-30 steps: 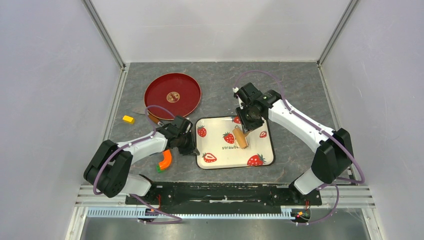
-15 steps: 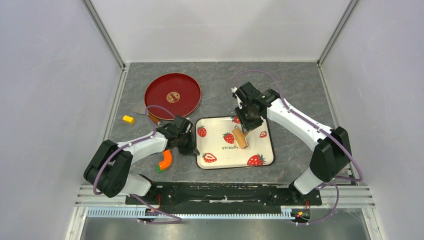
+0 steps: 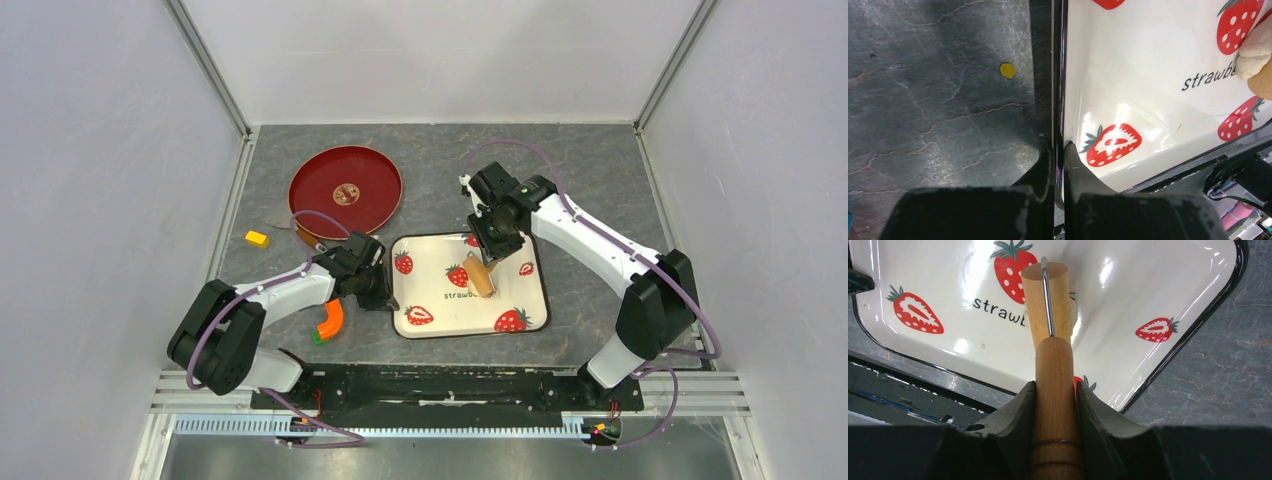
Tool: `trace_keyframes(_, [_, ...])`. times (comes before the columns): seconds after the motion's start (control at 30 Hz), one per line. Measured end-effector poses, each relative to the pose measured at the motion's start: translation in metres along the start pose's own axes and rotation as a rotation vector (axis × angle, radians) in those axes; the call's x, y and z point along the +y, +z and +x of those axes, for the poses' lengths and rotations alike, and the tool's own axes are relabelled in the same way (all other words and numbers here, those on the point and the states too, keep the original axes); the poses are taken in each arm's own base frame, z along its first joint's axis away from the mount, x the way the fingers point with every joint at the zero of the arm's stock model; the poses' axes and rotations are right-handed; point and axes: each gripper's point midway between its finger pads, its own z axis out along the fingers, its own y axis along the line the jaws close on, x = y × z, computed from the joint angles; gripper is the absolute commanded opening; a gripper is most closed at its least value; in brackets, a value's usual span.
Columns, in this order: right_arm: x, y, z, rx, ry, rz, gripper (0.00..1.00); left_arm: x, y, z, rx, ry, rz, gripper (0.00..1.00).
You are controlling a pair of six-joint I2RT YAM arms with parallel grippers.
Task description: Roll out the dumpling wrappers from the dough
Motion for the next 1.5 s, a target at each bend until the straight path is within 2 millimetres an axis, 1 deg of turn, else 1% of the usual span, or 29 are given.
trace_keyframes(0.47, [0.004,0.003,0.001,-0.003,-0.013,-0.047,0.00,0.000,0.000,0.000,0.000,0.000,0.001,0.02])
trace_keyframes(0.7, [0.007,0.005,-0.006,-0.056,-0.014,-0.073,0.00,0.000,0.000,0.000,0.001,0.000,0.000,0.02])
trace_keyframes(0.8, [0.009,0.009,-0.019,-0.111,-0.016,-0.082,0.00,0.000,0.000,0.000,0.002,0.000,0.000,0.02])
trace_keyframes(1.0, [0.017,0.028,-0.065,-0.292,-0.022,-0.119,0.00,0.000,0.000,0.000,0.001,0.000,0.000,0.02])
trace_keyframes(1.1, [0.025,0.034,-0.071,-0.318,-0.018,-0.162,0.00,0.000,0.000,0.000,0.002,0.000,-0.001,0.02])
trace_keyframes(1.17, [0.038,0.039,-0.063,-0.287,0.003,-0.228,0.00,0.000,0.000,0.000,0.002,0.000,0.000,0.02])
trace_keyframes(1.23, [0.050,0.044,-0.043,-0.217,0.016,-0.289,0.00,0.000,0.000,0.000,0.002,-0.001,0.000,0.02])
trace_keyframes(1.33, [0.065,0.042,-0.017,-0.116,0.053,-0.358,0.00,-0.003,0.001,-0.002,-0.003,0.003,0.014,0.02])
trace_keyframes(1.43, [0.064,0.039,-0.004,-0.062,0.072,-0.353,0.00,-0.009,0.004,-0.002,0.001,0.015,0.041,0.02])
trace_keyframes(1.5, [0.061,0.035,0.000,-0.048,0.077,-0.332,0.00,-0.011,0.005,-0.001,0.005,0.019,0.050,0.02])
